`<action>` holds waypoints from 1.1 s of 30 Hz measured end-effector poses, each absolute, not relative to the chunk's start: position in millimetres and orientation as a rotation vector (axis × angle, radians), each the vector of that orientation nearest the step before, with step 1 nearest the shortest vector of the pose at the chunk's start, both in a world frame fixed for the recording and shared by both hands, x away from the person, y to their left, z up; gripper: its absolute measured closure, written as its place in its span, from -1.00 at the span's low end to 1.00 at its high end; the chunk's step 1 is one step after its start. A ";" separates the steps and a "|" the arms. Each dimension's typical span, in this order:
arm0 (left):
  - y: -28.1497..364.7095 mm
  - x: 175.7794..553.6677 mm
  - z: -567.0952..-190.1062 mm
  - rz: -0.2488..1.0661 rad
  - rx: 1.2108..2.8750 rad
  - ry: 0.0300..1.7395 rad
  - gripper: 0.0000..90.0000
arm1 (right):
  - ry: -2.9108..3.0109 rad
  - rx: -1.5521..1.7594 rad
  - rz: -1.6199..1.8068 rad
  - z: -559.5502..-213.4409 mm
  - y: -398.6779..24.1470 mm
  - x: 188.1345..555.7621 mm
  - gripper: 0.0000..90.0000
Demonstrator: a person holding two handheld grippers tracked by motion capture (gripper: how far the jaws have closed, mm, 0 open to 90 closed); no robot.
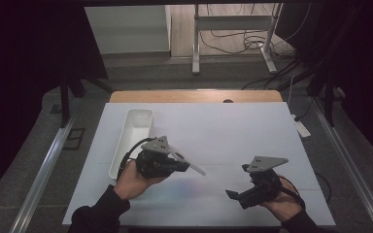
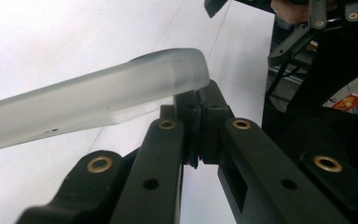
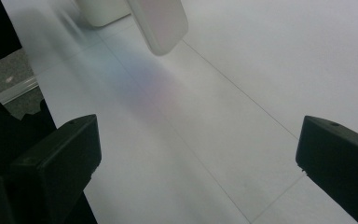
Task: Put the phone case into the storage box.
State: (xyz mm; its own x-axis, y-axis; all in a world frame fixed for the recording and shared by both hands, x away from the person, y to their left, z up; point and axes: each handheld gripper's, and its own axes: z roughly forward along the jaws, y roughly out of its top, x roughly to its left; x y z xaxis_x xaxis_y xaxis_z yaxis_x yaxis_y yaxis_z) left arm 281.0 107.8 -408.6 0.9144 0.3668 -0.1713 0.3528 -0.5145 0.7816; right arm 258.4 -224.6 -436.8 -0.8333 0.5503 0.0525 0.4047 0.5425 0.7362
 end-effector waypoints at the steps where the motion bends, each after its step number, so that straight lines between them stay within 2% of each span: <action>1: 108.9 282.1 -407.8 0.023 2.161 0.513 0.96 | 2.588 0.817 1.160 -436.9 -225.8 258.0 -1.00; 33: 133.7 307.3 -396.0 0.103 2.157 0.667 0.96 | 2.469 0.927 1.143 -441.0 -270.3 247.4 -1.00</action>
